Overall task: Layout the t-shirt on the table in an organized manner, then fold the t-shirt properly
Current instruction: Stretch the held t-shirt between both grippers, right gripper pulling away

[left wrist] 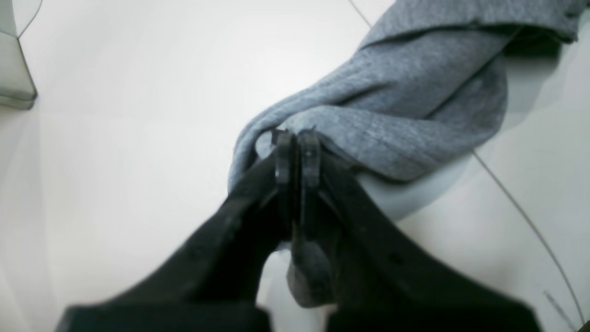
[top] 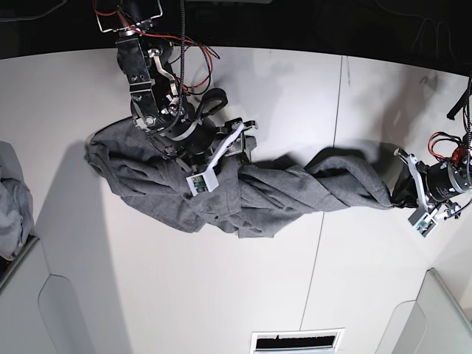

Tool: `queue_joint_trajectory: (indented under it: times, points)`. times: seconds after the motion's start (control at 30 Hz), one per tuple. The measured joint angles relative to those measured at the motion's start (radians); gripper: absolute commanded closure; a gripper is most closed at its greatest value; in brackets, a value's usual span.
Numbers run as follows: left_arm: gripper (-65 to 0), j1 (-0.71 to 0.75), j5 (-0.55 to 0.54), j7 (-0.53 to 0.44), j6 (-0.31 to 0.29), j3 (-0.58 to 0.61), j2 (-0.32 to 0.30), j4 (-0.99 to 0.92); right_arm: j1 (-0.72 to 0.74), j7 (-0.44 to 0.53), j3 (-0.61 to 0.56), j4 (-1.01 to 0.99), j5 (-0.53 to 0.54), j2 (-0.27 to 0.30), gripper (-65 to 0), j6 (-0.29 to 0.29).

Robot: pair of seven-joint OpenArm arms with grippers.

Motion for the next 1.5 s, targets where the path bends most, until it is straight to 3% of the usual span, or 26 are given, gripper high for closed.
queue_joint_trajectory:
  times: [0.17, 0.37, 0.5, 0.67, 0.73, 0.8, 1.03, 1.07, 1.17, 1.2, 1.5]
  points:
    - [0.0, 0.009, 0.000, 0.000, 0.000, 0.000, 0.000, 0.000, 0.024, 0.036, 0.000, -0.002, -0.034, 0.000, -5.4, 0.008]
    - [0.0, 0.011, 0.000, 0.000, 0.000, 0.000, 0.000, 0.000, 0.061, 0.041, 0.000, 0.001, -0.058, 0.000, 0.0, 0.009]
    - [0.0, 0.011, 0.000, 0.000, 0.000, 0.000, 0.000, 0.000, 0.063, 0.040, 0.000, 0.007, -0.058, 0.000, 0.0, 0.010]
    - [0.0, 0.011, 0.001, 0.000, -0.002, 0.000, 0.000, 0.000, 0.068, 0.037, 0.010, 0.051, -0.132, 0.000, 0.0, 0.014]
    - [0.0, 0.011, 0.002, 0.000, -0.068, 0.000, -0.001, 0.000, 0.082, 0.034, 0.030, 0.083, -0.160, 0.004, 0.0, 0.016]
    - [0.0, 0.012, 0.002, 0.012, -0.145, 0.000, 0.000, 0.000, 0.122, 0.033, 0.071, 0.104, -0.171, 0.017, 0.0, 0.026]
    - [0.0, 0.031, -0.032, 0.053, -0.145, 0.000, -0.009, 0.000, 0.328, 0.017, 0.317, 0.097, -0.169, 0.100, 0.0, 0.034]
    - [0.0, 0.036, -0.038, 0.053, -0.145, 0.000, -0.009, 0.000, 0.341, 0.013, 0.344, 0.087, -0.169, 0.109, -5.4, 0.034]
    - [0.0, 0.047, -0.046, 0.045, -0.145, 0.000, -0.010, 0.000, 0.341, -0.010, 0.369, 0.050, -0.105, 0.138, -36.4, 0.034]
    - [0.0, 0.050, -0.049, 0.044, -0.145, 0.000, -0.010, 0.000, 0.336, -0.015, 0.369, 0.034, -0.091, 0.145, -41.5, 0.035]
    - [0.0, 0.050, -0.050, -0.001, -0.145, 0.000, -0.011, 0.000, 0.188, -0.016, 0.366, 0.025, -0.013, 0.142, -42.8, 0.035]
